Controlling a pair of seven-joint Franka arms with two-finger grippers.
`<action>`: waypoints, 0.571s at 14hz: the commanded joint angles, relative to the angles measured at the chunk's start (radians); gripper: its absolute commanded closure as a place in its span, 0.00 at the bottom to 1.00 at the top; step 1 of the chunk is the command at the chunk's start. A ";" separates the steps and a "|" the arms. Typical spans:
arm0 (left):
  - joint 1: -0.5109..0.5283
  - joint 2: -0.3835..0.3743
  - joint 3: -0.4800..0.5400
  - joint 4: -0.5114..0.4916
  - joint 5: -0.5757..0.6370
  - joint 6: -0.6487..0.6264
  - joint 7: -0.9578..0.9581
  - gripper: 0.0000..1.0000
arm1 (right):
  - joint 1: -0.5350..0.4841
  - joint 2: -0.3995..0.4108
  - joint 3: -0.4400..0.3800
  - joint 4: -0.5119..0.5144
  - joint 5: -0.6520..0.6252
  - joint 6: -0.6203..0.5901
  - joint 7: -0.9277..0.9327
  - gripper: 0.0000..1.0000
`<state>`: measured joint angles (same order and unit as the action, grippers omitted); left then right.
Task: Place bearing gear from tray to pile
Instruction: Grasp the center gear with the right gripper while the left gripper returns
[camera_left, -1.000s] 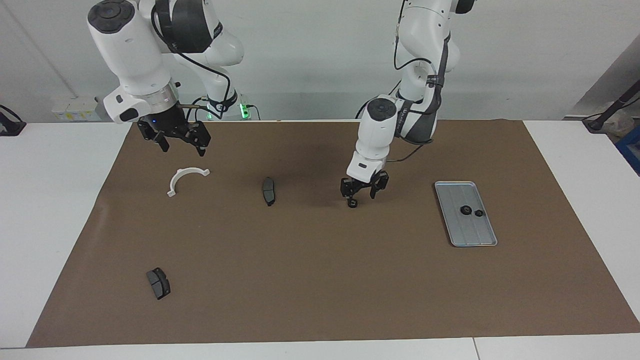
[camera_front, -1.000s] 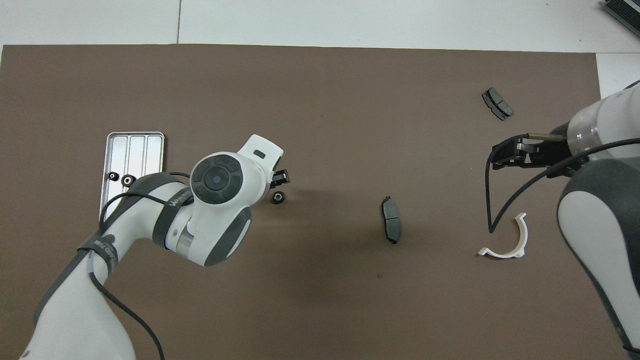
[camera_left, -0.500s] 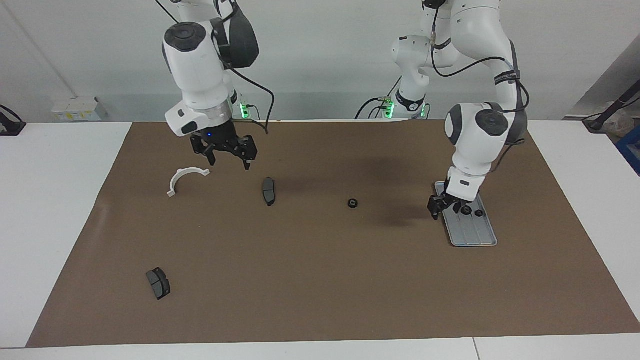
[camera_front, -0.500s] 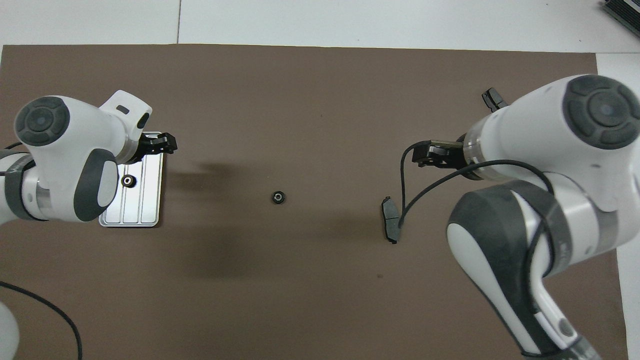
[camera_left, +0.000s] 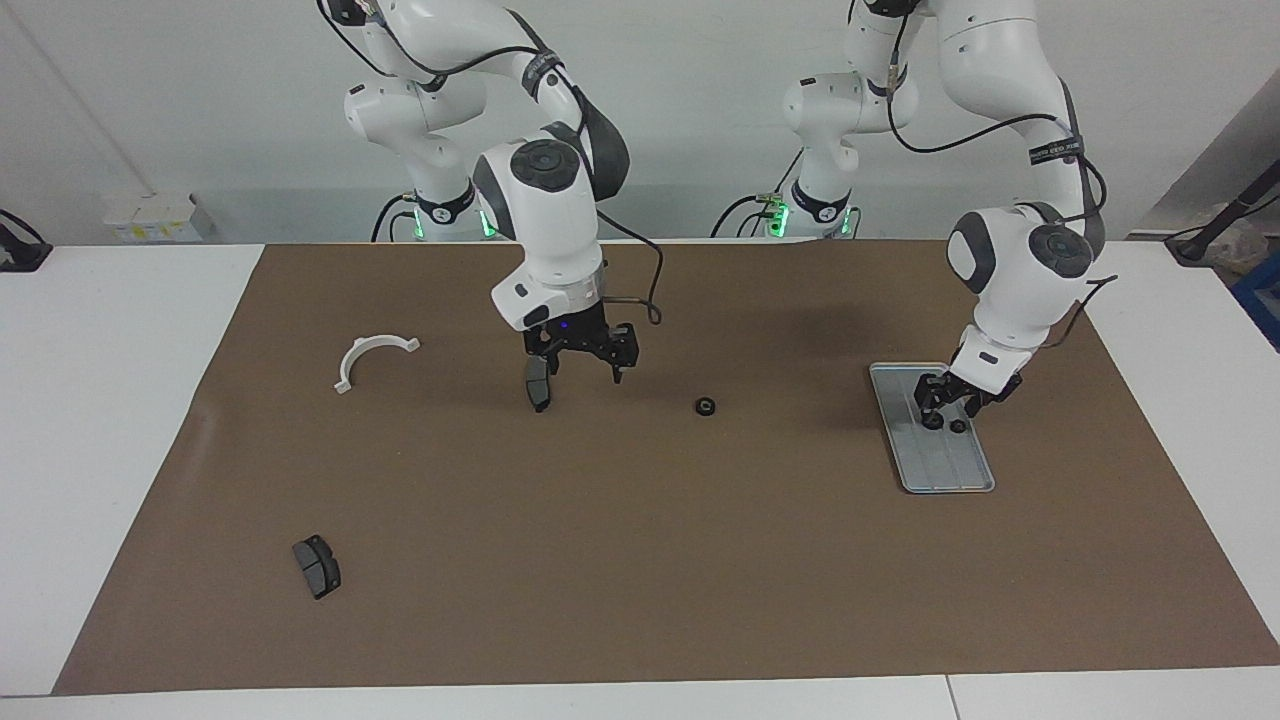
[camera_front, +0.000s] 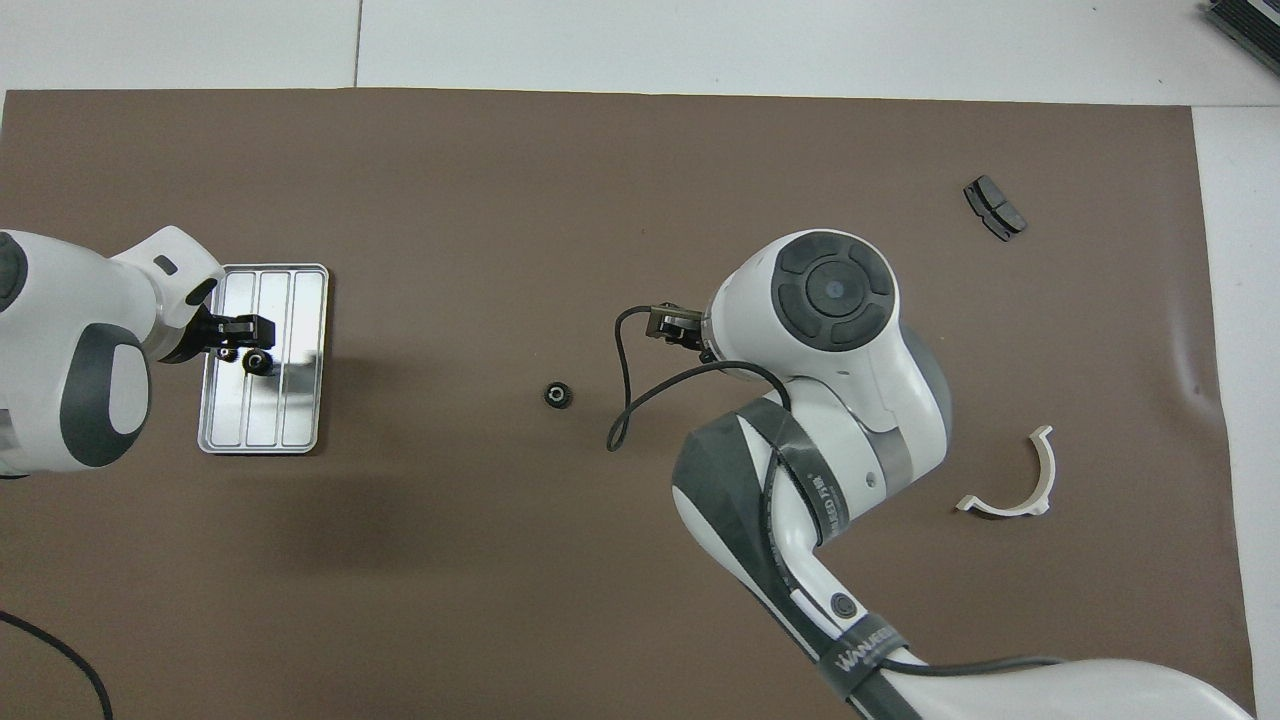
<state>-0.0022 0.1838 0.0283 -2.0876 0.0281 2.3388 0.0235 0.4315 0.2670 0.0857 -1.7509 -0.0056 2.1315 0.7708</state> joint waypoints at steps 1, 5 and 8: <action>0.019 -0.033 -0.011 -0.090 0.018 0.075 0.015 0.28 | 0.041 0.079 -0.003 0.088 0.001 0.011 0.053 0.00; 0.019 -0.024 -0.013 -0.117 0.018 0.122 0.015 0.30 | 0.128 0.213 -0.003 0.198 -0.016 0.018 0.093 0.00; 0.019 -0.021 -0.013 -0.134 0.018 0.137 0.015 0.34 | 0.156 0.303 -0.003 0.315 -0.039 0.005 0.119 0.00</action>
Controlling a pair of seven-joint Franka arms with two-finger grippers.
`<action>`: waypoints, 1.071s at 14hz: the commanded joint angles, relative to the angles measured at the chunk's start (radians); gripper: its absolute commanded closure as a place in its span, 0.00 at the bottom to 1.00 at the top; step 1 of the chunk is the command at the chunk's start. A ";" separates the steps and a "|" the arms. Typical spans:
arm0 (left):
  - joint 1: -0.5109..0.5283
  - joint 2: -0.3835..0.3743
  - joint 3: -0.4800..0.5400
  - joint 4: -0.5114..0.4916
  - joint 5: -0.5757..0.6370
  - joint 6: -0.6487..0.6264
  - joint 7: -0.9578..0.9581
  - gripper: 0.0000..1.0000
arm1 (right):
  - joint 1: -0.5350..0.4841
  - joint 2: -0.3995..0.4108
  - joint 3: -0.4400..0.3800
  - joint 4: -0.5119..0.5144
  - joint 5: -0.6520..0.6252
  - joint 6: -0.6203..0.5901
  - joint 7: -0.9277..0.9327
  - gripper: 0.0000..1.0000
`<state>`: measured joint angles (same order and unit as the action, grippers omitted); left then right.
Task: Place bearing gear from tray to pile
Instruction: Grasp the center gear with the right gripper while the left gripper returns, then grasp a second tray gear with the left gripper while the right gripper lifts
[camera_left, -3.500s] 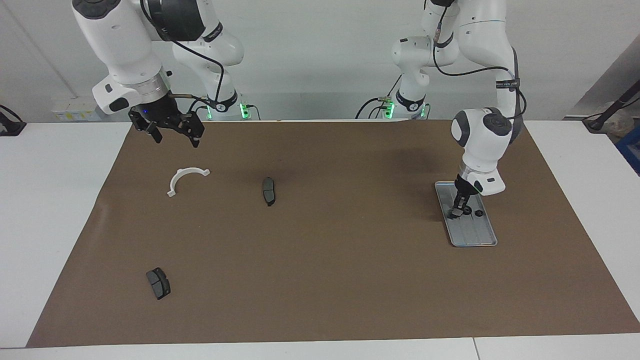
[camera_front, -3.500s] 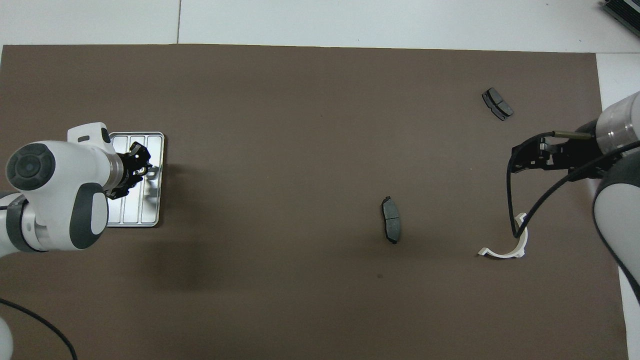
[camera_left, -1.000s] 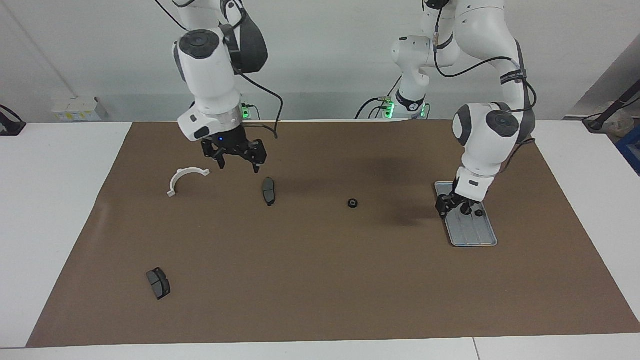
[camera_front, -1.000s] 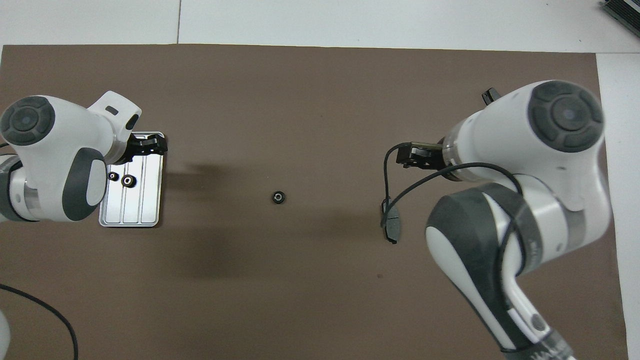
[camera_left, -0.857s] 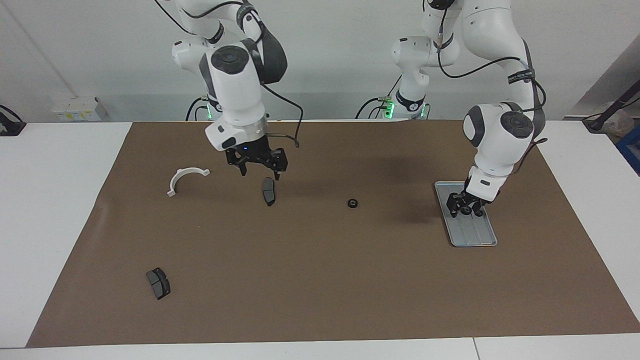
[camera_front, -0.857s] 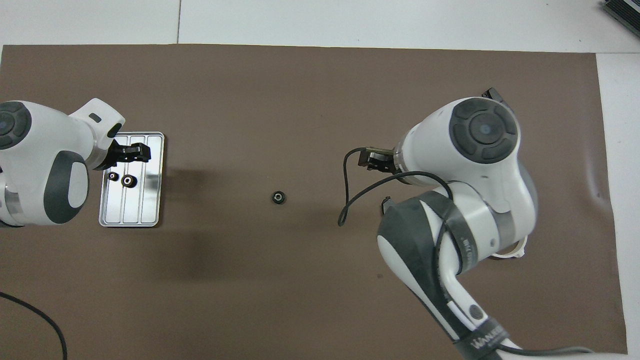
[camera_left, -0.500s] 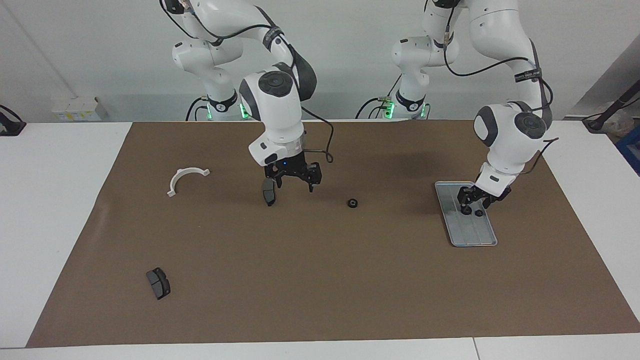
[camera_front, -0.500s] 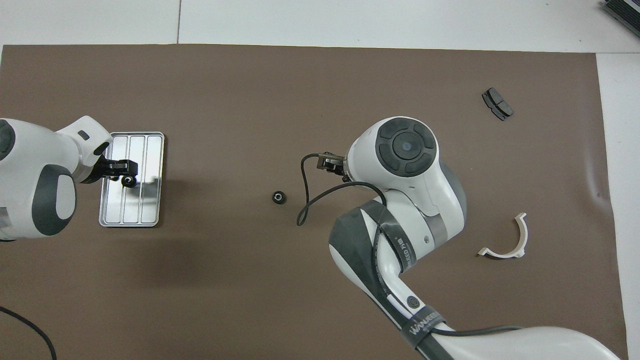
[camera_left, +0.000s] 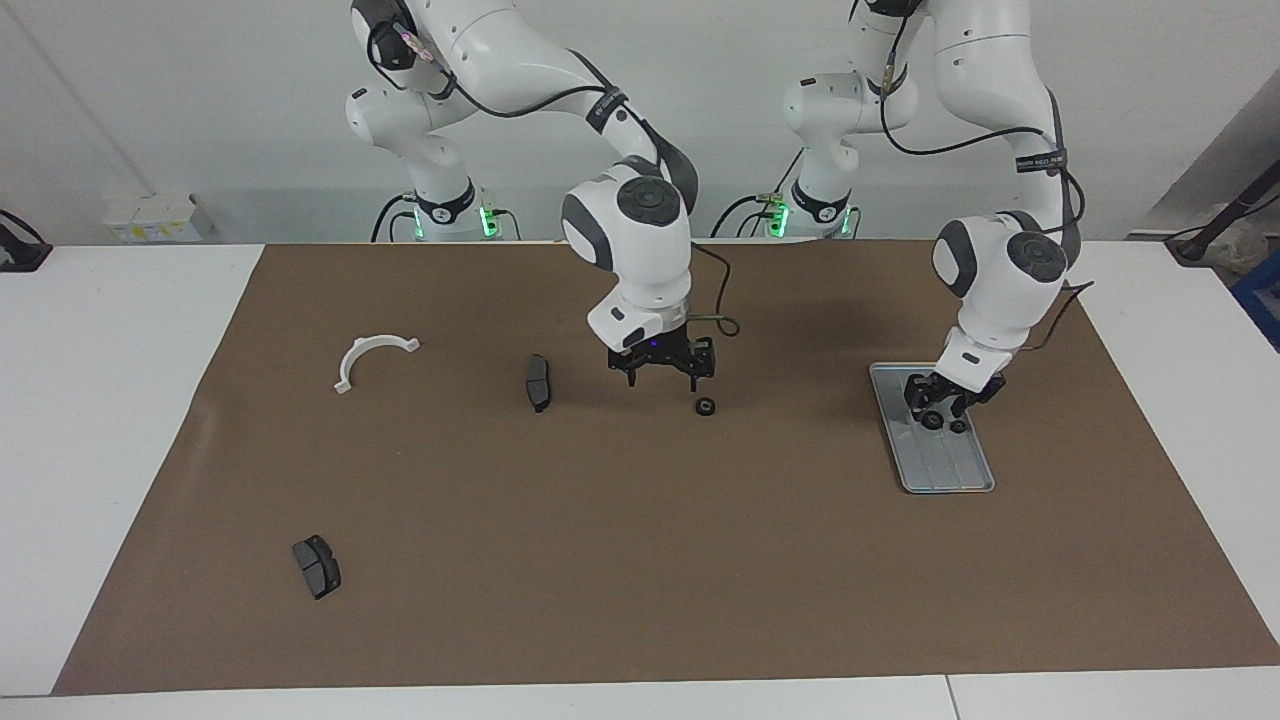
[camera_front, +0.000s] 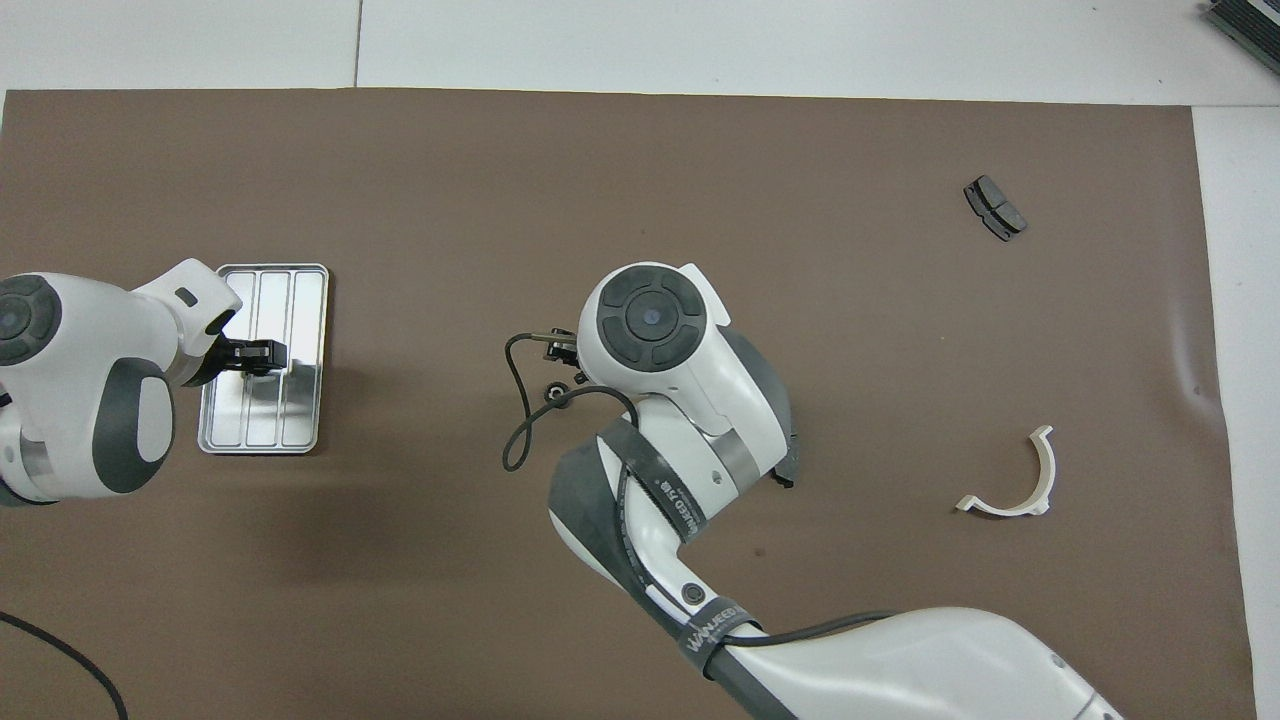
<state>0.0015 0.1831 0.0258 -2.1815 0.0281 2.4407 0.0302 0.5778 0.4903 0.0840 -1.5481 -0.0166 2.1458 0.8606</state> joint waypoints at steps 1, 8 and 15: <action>0.015 -0.019 -0.010 -0.043 0.018 0.049 0.007 0.35 | 0.026 0.100 -0.003 0.124 -0.034 -0.007 0.040 0.00; 0.015 -0.019 -0.010 -0.066 0.018 0.058 0.010 0.46 | 0.076 0.160 0.000 0.137 -0.082 0.062 0.046 0.00; 0.017 -0.014 -0.010 -0.057 0.018 0.078 0.004 0.76 | 0.091 0.149 0.000 0.043 -0.106 0.112 0.037 0.13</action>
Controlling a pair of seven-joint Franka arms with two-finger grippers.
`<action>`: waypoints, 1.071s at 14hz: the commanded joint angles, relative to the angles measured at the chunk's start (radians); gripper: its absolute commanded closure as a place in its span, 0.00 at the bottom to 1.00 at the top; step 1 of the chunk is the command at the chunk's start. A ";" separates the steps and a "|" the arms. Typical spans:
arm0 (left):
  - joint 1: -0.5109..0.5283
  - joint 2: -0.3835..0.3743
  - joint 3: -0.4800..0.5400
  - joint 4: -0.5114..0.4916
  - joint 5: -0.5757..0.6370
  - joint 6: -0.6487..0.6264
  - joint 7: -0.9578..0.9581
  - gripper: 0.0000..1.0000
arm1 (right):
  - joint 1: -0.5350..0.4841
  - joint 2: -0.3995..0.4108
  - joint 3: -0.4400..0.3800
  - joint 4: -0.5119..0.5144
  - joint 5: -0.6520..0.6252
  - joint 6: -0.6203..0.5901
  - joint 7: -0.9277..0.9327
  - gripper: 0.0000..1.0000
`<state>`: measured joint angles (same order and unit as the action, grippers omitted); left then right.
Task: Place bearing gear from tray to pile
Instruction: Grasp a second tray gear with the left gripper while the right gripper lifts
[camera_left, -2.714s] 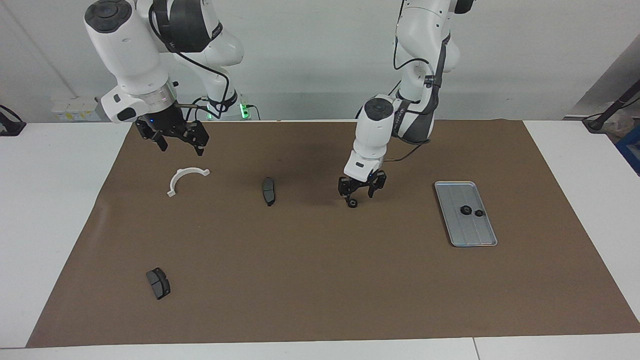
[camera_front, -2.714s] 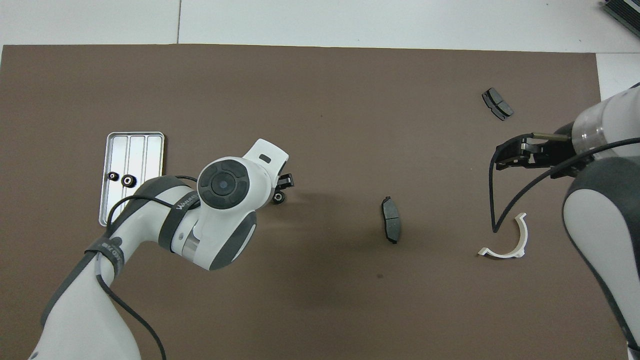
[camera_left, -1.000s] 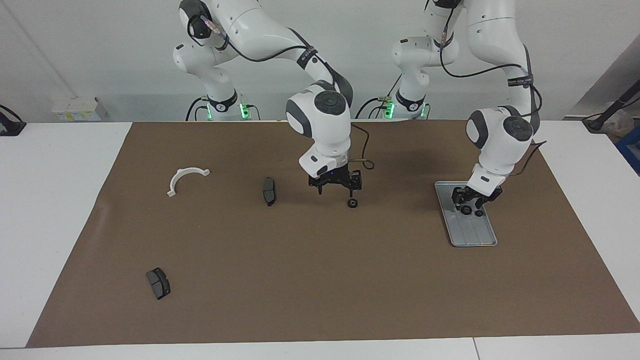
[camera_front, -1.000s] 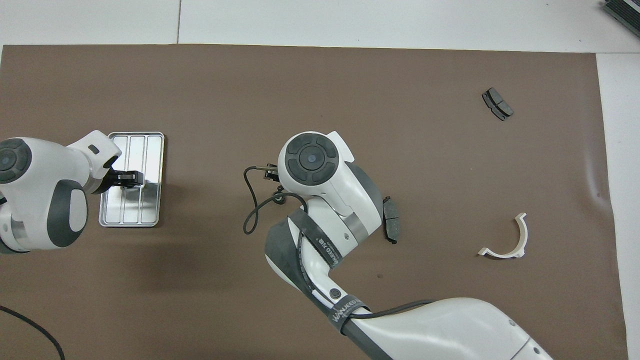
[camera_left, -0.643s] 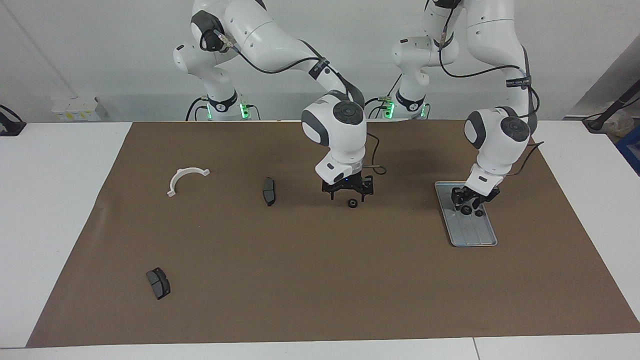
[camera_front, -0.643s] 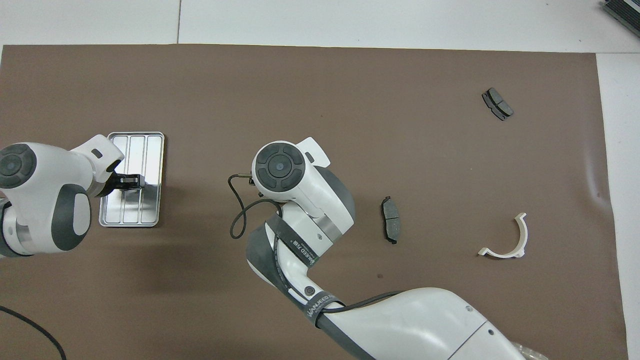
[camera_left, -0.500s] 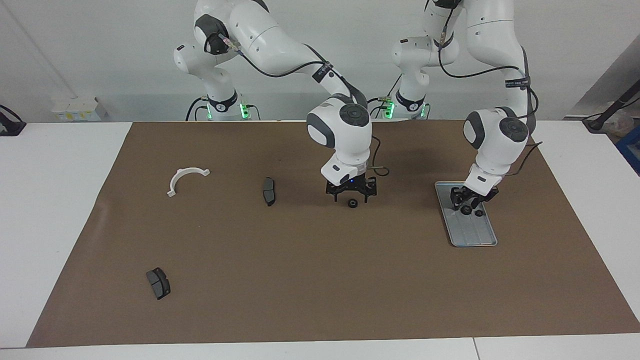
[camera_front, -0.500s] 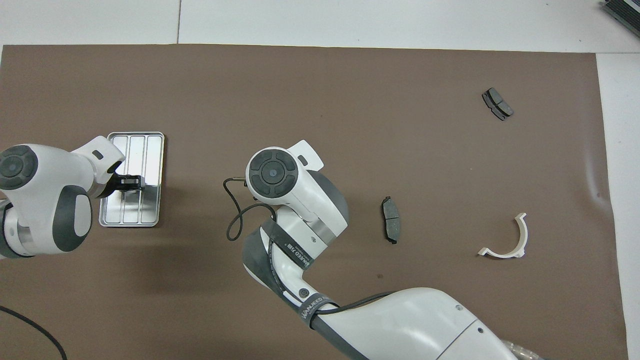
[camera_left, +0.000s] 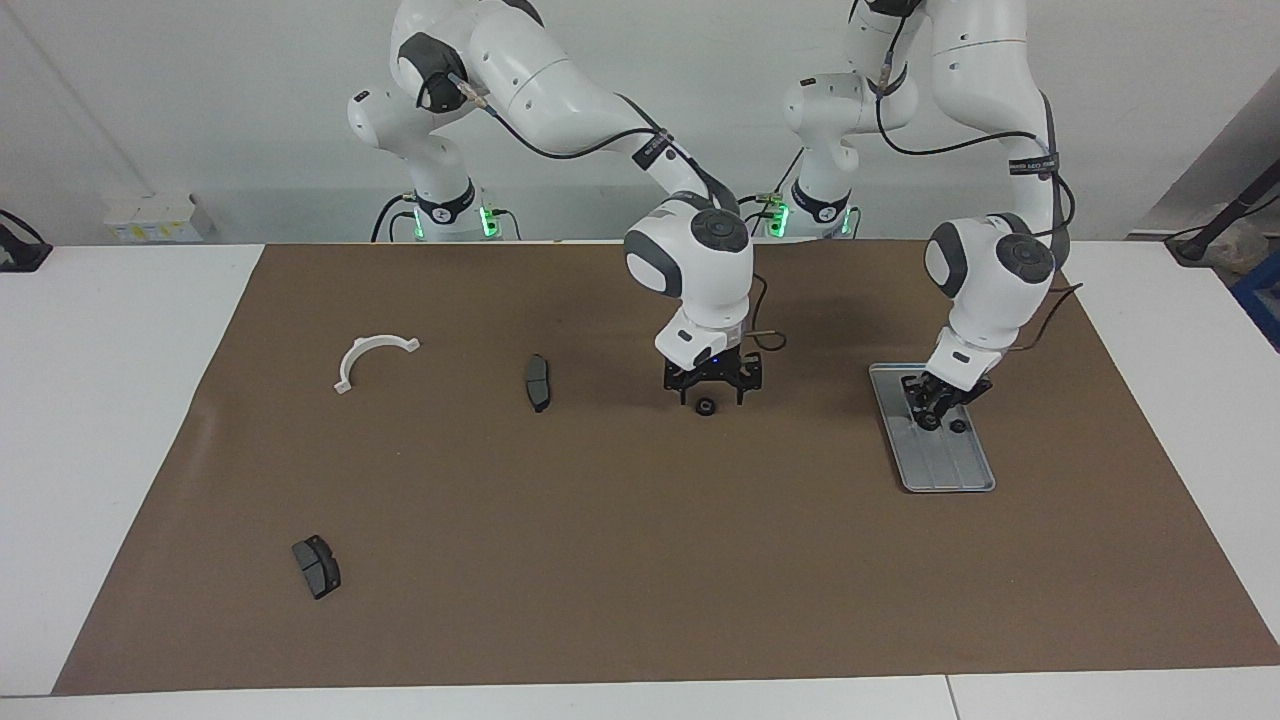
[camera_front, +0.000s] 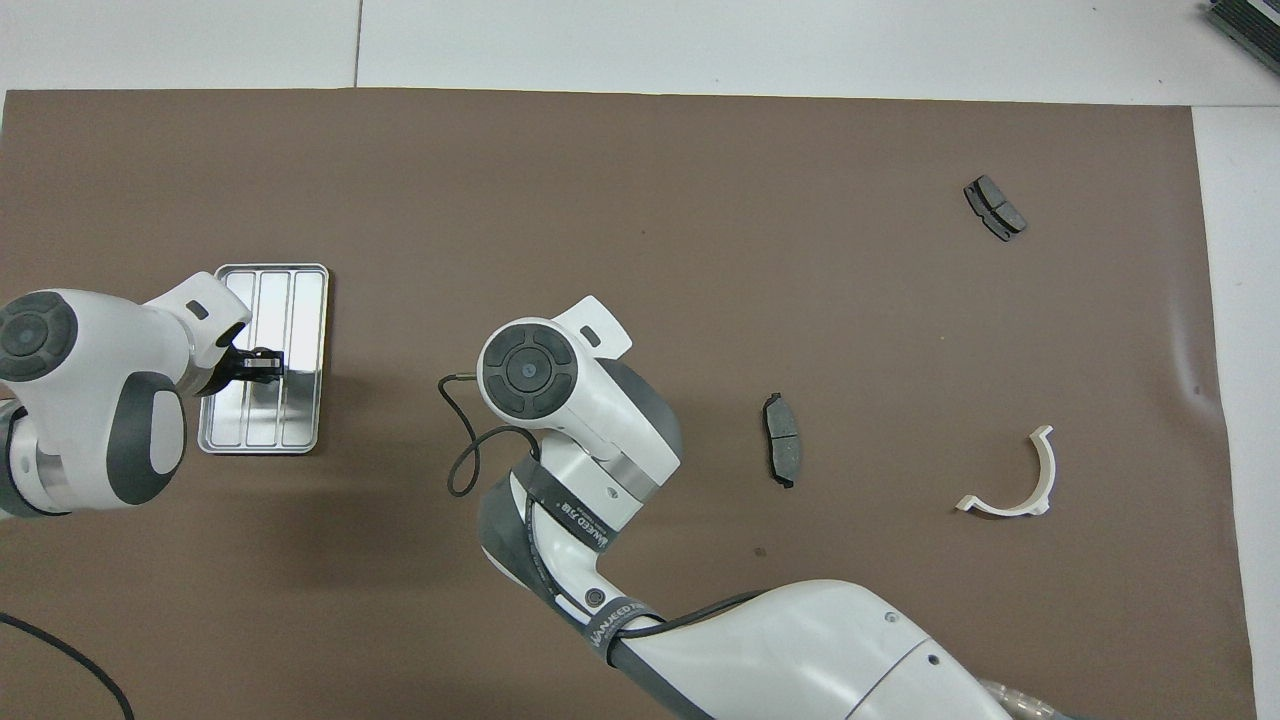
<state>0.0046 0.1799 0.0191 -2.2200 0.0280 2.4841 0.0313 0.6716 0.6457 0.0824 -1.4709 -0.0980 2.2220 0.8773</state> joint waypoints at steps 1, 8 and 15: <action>0.014 -0.010 -0.002 -0.018 0.016 0.045 0.002 0.78 | -0.003 -0.006 0.002 -0.045 -0.023 0.053 0.020 0.15; 0.009 0.024 -0.005 0.075 0.010 0.019 -0.011 0.90 | -0.004 -0.015 0.002 -0.078 -0.025 0.084 0.019 0.49; -0.076 0.032 -0.010 0.132 0.007 -0.018 -0.201 0.90 | -0.013 -0.024 -0.009 -0.062 -0.026 0.053 -0.004 1.00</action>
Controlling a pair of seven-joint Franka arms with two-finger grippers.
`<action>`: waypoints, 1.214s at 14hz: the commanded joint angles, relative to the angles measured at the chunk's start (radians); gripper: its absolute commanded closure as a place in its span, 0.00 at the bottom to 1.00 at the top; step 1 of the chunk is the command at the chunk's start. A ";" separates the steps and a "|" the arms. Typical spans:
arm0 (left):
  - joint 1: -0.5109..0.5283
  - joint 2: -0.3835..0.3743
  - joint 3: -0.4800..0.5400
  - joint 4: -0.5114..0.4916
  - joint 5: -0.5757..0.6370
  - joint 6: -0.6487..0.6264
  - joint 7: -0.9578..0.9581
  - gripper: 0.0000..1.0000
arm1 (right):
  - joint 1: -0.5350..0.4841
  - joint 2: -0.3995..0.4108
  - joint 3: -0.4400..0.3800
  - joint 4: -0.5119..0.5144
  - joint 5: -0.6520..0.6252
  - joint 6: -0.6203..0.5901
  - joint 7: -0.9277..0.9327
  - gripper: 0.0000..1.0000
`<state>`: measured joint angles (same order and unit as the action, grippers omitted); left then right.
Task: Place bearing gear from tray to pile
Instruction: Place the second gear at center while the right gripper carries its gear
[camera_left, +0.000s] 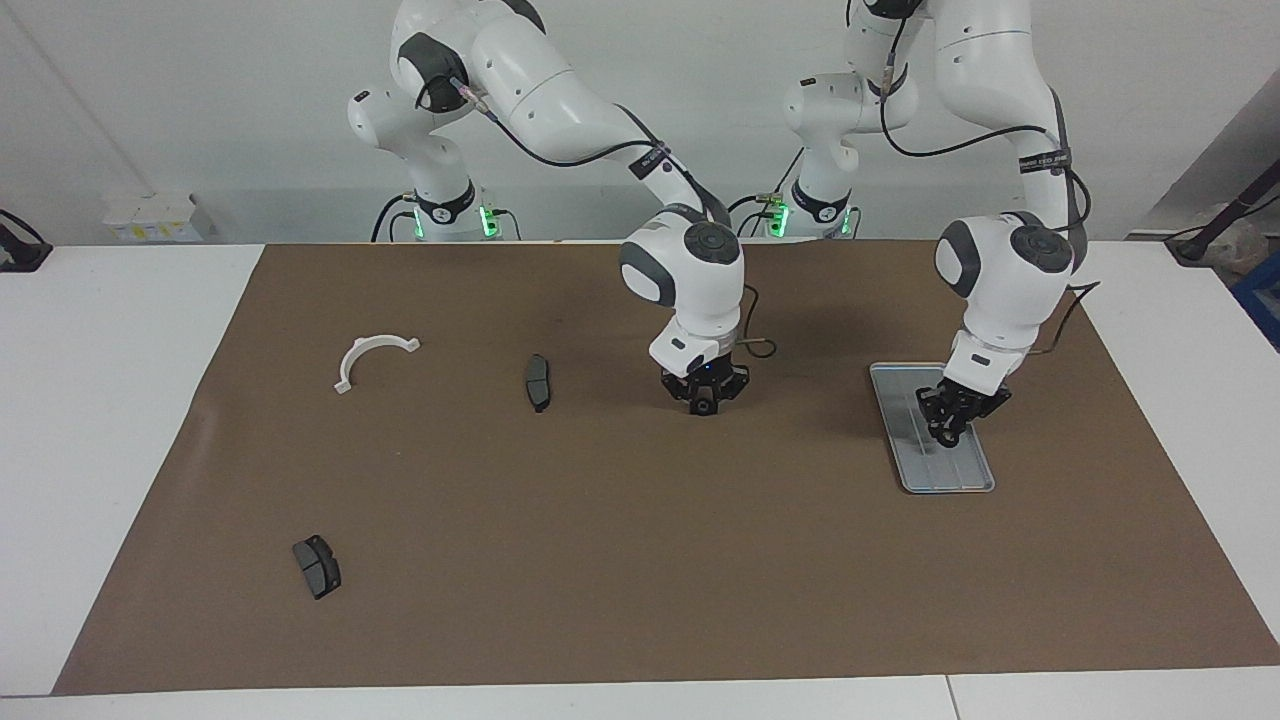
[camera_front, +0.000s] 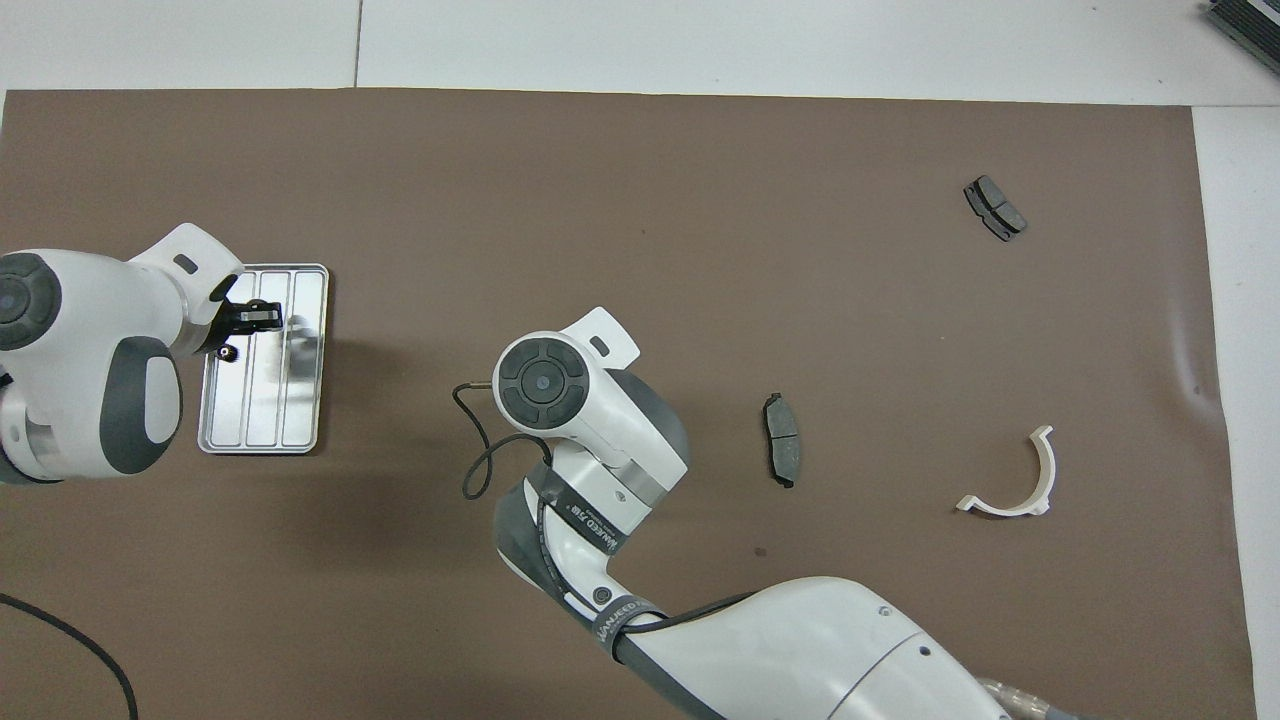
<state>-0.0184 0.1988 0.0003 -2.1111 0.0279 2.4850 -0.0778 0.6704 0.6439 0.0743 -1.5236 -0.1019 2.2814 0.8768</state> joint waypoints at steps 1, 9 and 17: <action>-0.081 0.013 0.009 0.023 0.007 -0.020 -0.141 0.90 | -0.017 -0.041 -0.004 -0.019 -0.022 -0.014 -0.006 1.00; -0.446 0.022 0.007 0.025 0.007 -0.005 -0.589 0.82 | -0.248 -0.444 0.001 -0.522 -0.004 0.081 -0.194 1.00; -0.647 0.024 0.006 0.006 0.006 -0.020 -0.712 0.41 | -0.572 -0.537 0.001 -0.724 -0.001 0.141 -0.660 1.00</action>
<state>-0.6338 0.2226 -0.0115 -2.1049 0.0279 2.4826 -0.7711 0.1733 0.1485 0.0581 -2.1837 -0.1026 2.3935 0.3156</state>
